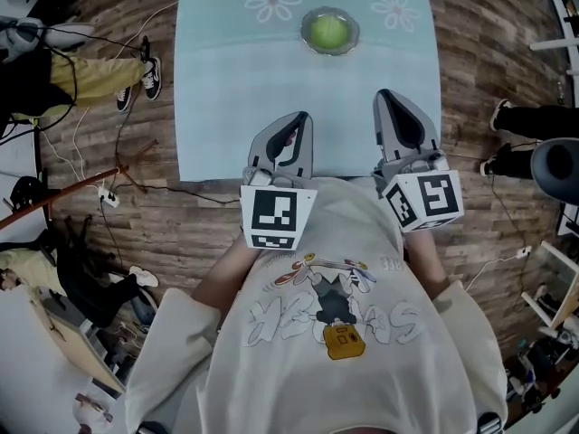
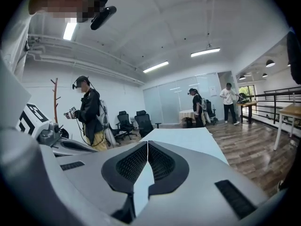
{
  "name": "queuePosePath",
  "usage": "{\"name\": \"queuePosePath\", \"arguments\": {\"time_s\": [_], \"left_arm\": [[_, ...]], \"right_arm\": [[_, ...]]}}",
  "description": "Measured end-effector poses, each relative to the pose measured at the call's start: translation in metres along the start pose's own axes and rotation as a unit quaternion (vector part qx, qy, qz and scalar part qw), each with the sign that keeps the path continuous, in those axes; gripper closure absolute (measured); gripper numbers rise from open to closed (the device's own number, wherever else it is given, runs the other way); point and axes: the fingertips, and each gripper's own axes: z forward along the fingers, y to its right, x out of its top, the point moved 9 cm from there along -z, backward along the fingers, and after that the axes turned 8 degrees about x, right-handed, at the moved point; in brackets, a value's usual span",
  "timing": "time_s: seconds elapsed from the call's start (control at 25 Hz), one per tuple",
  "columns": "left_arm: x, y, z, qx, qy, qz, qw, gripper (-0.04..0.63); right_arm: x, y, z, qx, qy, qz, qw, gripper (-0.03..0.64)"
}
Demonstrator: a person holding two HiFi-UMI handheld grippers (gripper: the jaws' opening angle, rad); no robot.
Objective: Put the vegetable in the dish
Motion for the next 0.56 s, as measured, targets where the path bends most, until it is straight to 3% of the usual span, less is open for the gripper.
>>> {"name": "queuePosePath", "arguments": {"time_s": [0.16,0.56], "left_arm": [[0.015,-0.004,-0.008,0.009,-0.001,-0.02,0.9998,0.589],[0.009,0.005,-0.003,-0.011,0.004,-0.008,0.9999,0.589]], "right_arm": [[0.012,-0.001,-0.005,0.011,-0.002,-0.005,1.0,0.594],[0.007,-0.006,-0.01,0.015,0.0,-0.006,1.0,0.594]]}}
